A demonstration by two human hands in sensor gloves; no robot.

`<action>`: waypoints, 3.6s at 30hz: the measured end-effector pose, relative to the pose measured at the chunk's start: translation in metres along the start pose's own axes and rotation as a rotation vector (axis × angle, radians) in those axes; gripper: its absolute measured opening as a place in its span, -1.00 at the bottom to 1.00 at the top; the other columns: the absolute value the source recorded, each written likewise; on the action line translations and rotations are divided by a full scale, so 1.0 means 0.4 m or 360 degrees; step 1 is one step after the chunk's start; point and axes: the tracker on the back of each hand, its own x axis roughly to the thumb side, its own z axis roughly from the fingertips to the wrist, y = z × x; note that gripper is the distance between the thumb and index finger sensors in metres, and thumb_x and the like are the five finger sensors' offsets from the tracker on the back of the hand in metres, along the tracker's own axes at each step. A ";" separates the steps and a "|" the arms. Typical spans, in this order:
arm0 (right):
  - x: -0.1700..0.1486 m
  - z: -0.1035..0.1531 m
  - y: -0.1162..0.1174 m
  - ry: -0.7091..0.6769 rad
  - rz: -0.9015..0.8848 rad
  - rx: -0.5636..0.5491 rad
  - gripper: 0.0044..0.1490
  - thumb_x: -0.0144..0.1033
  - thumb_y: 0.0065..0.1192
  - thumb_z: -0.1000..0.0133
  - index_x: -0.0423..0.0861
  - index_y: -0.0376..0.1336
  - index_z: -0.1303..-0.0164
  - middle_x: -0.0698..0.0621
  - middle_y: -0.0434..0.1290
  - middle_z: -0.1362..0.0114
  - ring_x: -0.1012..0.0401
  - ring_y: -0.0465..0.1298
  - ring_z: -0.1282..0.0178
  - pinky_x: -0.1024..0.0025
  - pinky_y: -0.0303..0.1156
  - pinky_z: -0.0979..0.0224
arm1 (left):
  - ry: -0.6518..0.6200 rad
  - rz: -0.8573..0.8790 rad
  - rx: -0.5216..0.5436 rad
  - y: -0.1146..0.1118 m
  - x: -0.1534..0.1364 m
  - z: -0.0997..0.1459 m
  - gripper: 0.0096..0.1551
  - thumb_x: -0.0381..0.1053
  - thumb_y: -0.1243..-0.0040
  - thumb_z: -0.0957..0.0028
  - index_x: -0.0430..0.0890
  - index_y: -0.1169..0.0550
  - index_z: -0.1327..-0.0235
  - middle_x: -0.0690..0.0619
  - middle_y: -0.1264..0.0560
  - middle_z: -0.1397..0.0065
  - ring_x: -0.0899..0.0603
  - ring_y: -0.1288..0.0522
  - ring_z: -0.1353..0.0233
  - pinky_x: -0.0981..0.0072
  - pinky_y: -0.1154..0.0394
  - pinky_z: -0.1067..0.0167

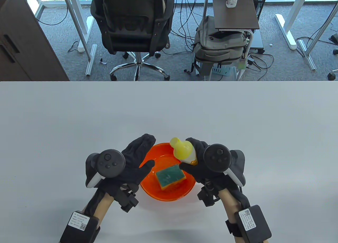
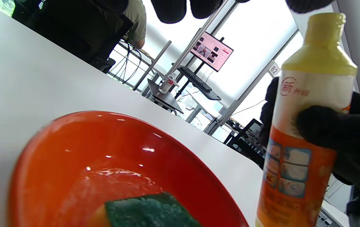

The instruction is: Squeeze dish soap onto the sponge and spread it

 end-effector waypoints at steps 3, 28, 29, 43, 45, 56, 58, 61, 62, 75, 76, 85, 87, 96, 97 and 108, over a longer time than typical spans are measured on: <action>-0.024 -0.010 -0.016 0.0091 -0.0039 -0.0119 0.02 0.14 0.59 0.30 0.23 0.18 -0.40 0.15 0.45 -0.41 0.08 0.55 -0.35 0.06 0.41 -0.48 | 0.0061 -0.0116 0.0002 0.007 -0.035 0.014 -0.17 0.32 -0.04 0.04 0.26 -0.16 -0.57 0.16 -0.13 -0.75 -0.15 -0.18 -0.79 -0.37 -0.14 -0.63; -0.145 -0.201 0.039 0.0597 -0.0591 -0.0244 0.05 0.01 0.56 0.24 0.27 0.09 -0.46 0.09 0.27 -0.58 0.00 0.40 -0.55 0.08 0.39 -0.58 | 0.0394 -0.0550 -0.0058 -0.010 -0.225 0.087 -0.16 0.32 -0.05 0.06 0.27 -0.17 -0.56 0.16 -0.12 -0.75 -0.15 -0.13 -0.80 -0.37 -0.11 -0.63; -0.153 -0.204 0.046 0.0611 -0.0582 -0.0229 0.05 0.02 0.54 0.22 0.25 0.07 -0.48 0.09 0.25 -0.59 0.01 0.40 -0.56 0.10 0.39 -0.60 | 0.0395 -0.0556 -0.0059 -0.012 -0.224 0.087 -0.16 0.32 -0.05 0.06 0.27 -0.16 -0.56 0.16 -0.11 -0.75 -0.15 -0.13 -0.80 -0.37 -0.11 -0.64; -0.172 -0.151 0.043 0.0409 -0.0102 -0.0089 0.24 0.28 0.34 0.17 0.17 -0.23 -0.57 0.08 -0.05 -0.73 0.01 0.09 -0.73 0.07 0.09 -0.71 | 0.0428 -0.0653 -0.0065 -0.002 -0.220 0.095 -0.05 0.42 -0.04 0.11 0.25 -0.09 -0.59 0.14 -0.03 -0.77 -0.15 -0.04 -0.82 -0.37 -0.02 -0.64; -0.167 -0.119 0.032 0.0350 0.0053 -0.0113 0.27 0.31 0.32 0.19 0.17 -0.25 -0.58 0.07 -0.08 -0.73 0.02 0.06 -0.74 0.08 0.06 -0.72 | 0.0437 -0.0703 -0.0036 0.004 -0.215 0.099 -0.03 0.43 -0.03 0.12 0.23 -0.07 -0.59 0.13 0.00 -0.78 -0.15 -0.01 -0.83 -0.36 0.01 -0.65; -0.175 0.046 0.031 0.0112 0.0640 -0.0053 0.31 0.47 0.13 0.22 0.15 -0.32 -0.58 0.05 -0.20 -0.75 0.00 -0.07 -0.76 0.03 -0.04 -0.72 | 0.0394 -0.0763 0.0002 0.017 -0.205 0.107 0.02 0.47 0.00 0.15 0.23 -0.02 -0.59 0.16 0.08 -0.78 -0.10 0.11 -0.83 -0.28 0.12 -0.67; -0.179 0.059 0.039 0.0104 0.0636 -0.0043 0.31 0.48 0.12 0.22 0.14 -0.32 -0.58 0.04 -0.21 -0.75 -0.01 -0.07 -0.76 0.03 -0.05 -0.72 | 0.0399 -0.0756 0.0006 0.016 -0.207 0.108 0.02 0.47 0.01 0.15 0.23 -0.01 -0.59 0.17 0.09 -0.78 -0.10 0.12 -0.83 -0.28 0.13 -0.67; -0.189 0.072 0.050 0.0101 0.0640 -0.0021 0.30 0.47 0.12 0.22 0.14 -0.31 -0.58 0.04 -0.20 -0.75 -0.01 -0.07 -0.76 0.01 -0.06 -0.71 | 0.0414 -0.0776 0.0012 0.016 -0.212 0.110 0.02 0.48 0.01 0.16 0.23 0.00 -0.59 0.17 0.10 -0.77 -0.09 0.13 -0.83 -0.26 0.14 -0.67; -0.191 0.075 0.050 0.0100 0.0672 -0.0007 0.30 0.47 0.10 0.22 0.14 -0.32 -0.58 0.03 -0.21 -0.75 -0.02 -0.08 -0.75 0.01 -0.06 -0.71 | 0.0416 -0.0784 0.0019 0.017 -0.212 0.110 0.02 0.48 0.01 0.15 0.23 0.00 -0.59 0.17 0.11 -0.77 -0.09 0.14 -0.83 -0.26 0.14 -0.67; -0.216 0.097 0.040 0.0095 0.0803 0.0026 0.30 0.48 0.08 0.22 0.13 -0.31 -0.58 0.02 -0.20 -0.75 -0.03 -0.07 -0.75 -0.02 -0.07 -0.71 | 0.0415 -0.0876 0.0074 0.010 -0.199 0.107 0.03 0.49 0.03 0.17 0.25 0.02 -0.58 0.19 0.13 -0.77 -0.07 0.16 -0.83 -0.24 0.17 -0.67; -0.214 0.097 0.040 0.0095 0.0813 0.0033 0.30 0.48 0.08 0.22 0.13 -0.32 -0.58 0.02 -0.21 -0.75 -0.03 -0.07 -0.75 -0.02 -0.07 -0.71 | 0.0416 -0.0881 0.0075 0.011 -0.199 0.108 0.03 0.49 0.03 0.17 0.25 0.03 -0.58 0.19 0.13 -0.77 -0.07 0.16 -0.83 -0.25 0.18 -0.67; -0.211 0.097 0.038 0.0092 0.0824 0.0041 0.31 0.48 0.08 0.23 0.13 -0.34 -0.58 0.02 -0.22 -0.75 -0.04 -0.08 -0.75 -0.03 -0.08 -0.71 | 0.0417 -0.0893 0.0059 0.008 -0.195 0.108 0.03 0.49 0.03 0.17 0.25 0.03 -0.58 0.19 0.14 -0.77 -0.07 0.17 -0.83 -0.26 0.18 -0.67; -0.213 0.096 0.035 0.0098 0.0822 0.0037 0.31 0.48 0.08 0.23 0.13 -0.33 -0.58 0.01 -0.22 -0.75 -0.04 -0.08 -0.75 -0.03 -0.08 -0.71 | 0.0413 -0.0894 0.0056 0.007 -0.194 0.108 0.03 0.49 0.03 0.17 0.25 0.04 -0.58 0.19 0.14 -0.77 -0.07 0.17 -0.83 -0.26 0.19 -0.67; -0.216 0.096 0.031 0.0113 0.0860 0.0025 0.31 0.48 0.08 0.23 0.13 -0.35 -0.57 0.02 -0.22 -0.75 -0.04 -0.09 -0.75 -0.04 -0.09 -0.71 | 0.0400 -0.0900 0.0044 0.000 -0.192 0.110 0.03 0.50 0.03 0.17 0.25 0.03 -0.58 0.19 0.14 -0.77 -0.08 0.17 -0.83 -0.27 0.19 -0.66; -0.217 0.096 0.031 0.0115 0.0862 0.0026 0.32 0.48 0.08 0.23 0.13 -0.35 -0.57 0.02 -0.23 -0.75 -0.04 -0.09 -0.75 -0.04 -0.09 -0.71 | 0.0399 -0.0901 0.0044 0.000 -0.191 0.110 0.03 0.49 0.03 0.17 0.25 0.03 -0.58 0.19 0.14 -0.77 -0.08 0.17 -0.83 -0.27 0.19 -0.66; -0.219 0.095 0.030 0.0124 0.0875 0.0031 0.33 0.48 0.09 0.23 0.12 -0.36 -0.57 0.02 -0.23 -0.75 -0.04 -0.09 -0.75 -0.05 -0.09 -0.70 | 0.0408 -0.0903 0.0038 -0.001 -0.191 0.110 0.02 0.49 0.03 0.17 0.27 0.03 -0.58 0.20 0.14 -0.77 -0.07 0.17 -0.83 -0.27 0.18 -0.66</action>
